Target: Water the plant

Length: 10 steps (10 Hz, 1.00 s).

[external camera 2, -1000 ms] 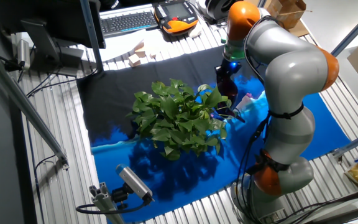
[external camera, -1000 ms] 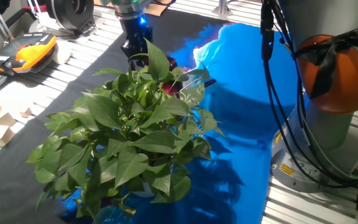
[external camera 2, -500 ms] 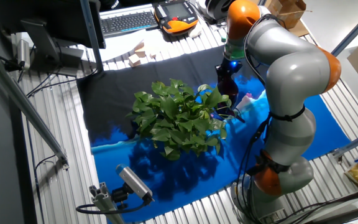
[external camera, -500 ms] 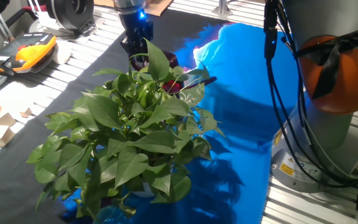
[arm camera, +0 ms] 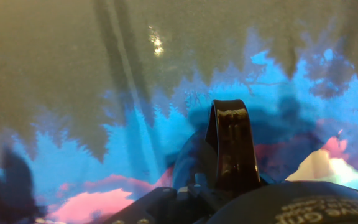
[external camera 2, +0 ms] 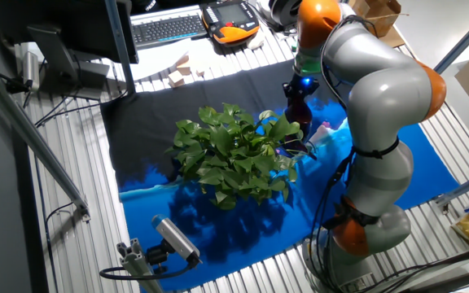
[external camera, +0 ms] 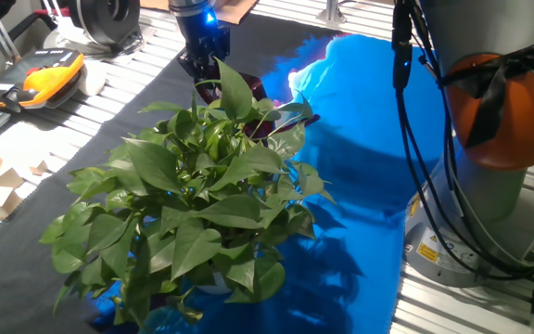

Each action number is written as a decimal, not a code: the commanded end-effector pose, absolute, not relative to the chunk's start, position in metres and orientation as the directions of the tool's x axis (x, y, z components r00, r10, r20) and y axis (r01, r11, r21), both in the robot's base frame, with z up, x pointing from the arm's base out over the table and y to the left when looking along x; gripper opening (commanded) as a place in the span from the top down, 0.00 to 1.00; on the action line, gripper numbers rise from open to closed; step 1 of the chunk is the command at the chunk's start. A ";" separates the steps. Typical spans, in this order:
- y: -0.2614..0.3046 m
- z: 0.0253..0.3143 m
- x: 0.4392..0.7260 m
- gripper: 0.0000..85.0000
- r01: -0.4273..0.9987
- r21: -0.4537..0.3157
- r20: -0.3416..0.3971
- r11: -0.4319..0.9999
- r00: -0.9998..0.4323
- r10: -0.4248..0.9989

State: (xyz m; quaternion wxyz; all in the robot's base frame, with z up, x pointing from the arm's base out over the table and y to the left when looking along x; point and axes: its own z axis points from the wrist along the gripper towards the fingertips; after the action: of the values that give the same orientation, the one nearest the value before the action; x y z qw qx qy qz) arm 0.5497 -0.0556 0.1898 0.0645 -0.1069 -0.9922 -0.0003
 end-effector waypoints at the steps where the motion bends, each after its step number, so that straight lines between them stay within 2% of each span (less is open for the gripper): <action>1: -0.055 0.190 0.550 1.00 0.212 -0.015 0.131 0.977 -0.968 0.212; 6: -0.053 0.194 0.546 1.00 0.255 -0.015 0.155 0.967 -0.955 0.254; 8: -0.053 0.194 0.546 1.00 0.262 0.011 0.178 0.965 -0.950 0.256; 9: -0.053 0.194 0.546 1.00 0.267 0.016 0.177 0.963 -0.949 0.260; 10: -0.053 0.194 0.546 1.00 0.262 -0.015 0.150 0.965 -0.953 0.262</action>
State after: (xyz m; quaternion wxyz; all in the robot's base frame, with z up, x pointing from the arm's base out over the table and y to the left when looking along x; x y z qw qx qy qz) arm 0.5458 -0.0527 0.1938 0.0721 -0.1330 -0.9885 0.0012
